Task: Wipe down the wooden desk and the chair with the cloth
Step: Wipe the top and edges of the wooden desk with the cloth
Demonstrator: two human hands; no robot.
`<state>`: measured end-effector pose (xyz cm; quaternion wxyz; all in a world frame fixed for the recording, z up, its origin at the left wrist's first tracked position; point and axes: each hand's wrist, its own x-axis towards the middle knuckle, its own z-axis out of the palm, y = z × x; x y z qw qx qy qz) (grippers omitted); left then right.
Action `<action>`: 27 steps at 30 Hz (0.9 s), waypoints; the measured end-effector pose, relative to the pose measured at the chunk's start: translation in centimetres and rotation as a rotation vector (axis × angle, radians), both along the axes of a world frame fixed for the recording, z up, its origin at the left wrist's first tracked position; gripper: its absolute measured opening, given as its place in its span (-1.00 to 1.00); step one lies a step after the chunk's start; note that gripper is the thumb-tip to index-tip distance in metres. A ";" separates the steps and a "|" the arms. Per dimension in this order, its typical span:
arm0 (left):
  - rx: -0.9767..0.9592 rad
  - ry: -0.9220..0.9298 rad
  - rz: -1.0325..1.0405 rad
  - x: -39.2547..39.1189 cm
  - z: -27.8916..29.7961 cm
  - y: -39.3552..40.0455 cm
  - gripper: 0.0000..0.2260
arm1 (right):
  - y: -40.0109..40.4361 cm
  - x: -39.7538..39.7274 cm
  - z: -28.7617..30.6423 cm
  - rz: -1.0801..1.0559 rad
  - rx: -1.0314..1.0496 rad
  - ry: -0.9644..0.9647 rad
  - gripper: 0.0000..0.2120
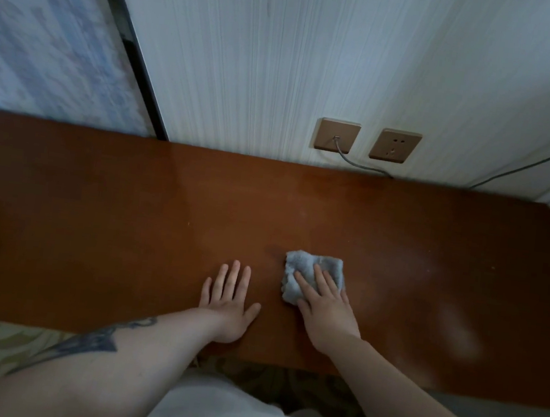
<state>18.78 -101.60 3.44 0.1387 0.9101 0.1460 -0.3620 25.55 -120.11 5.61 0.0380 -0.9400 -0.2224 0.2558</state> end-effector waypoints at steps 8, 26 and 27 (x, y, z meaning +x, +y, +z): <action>0.054 0.003 -0.023 0.2 -0.3 0.0 -0.37 | 2.2 -0.9 -0.2 0.282 -0.005 0.006 -0.49; 0.143 -0.571 0.231 0.9 -2.6 -0.3 -0.49 | 0.2 -1.2 -0.8 -0.135 0.046 -0.087 -0.52; 0.153 -0.545 0.227 1.0 -2.8 -0.3 -0.49 | 0.3 -2.6 -0.5 -0.107 0.038 -0.090 -0.52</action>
